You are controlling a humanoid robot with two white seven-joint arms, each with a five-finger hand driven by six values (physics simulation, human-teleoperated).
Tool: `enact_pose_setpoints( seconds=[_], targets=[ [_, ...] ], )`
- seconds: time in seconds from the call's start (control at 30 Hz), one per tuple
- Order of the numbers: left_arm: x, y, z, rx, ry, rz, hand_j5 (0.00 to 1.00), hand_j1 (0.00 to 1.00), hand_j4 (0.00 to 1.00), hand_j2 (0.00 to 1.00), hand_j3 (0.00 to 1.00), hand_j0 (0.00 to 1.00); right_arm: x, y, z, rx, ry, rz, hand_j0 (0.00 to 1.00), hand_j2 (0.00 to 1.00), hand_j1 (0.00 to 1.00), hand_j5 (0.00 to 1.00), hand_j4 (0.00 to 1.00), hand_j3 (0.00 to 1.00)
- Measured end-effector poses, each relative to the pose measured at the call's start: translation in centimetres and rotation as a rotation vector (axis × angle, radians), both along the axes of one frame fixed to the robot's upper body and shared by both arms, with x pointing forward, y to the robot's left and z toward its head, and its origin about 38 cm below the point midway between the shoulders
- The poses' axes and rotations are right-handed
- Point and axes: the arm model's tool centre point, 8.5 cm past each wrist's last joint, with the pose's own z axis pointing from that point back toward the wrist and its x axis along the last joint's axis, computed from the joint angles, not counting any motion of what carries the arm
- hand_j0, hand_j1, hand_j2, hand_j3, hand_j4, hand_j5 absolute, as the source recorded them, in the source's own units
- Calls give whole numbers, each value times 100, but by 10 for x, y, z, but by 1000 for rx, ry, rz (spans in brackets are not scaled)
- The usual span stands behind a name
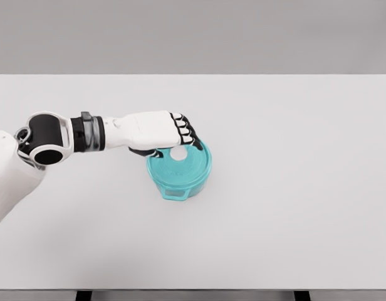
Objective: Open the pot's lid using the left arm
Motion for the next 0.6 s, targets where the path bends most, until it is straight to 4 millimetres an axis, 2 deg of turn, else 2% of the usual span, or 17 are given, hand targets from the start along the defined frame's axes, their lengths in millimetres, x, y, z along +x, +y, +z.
enact_pose_setpoints(
  seconds=[0.6],
  targets=[
    [-8,-2,2,-25,15,-25,82,82,82,82,82,82,0,0,0,0,0,0,100,100,100,100,100,100]
  ],
)
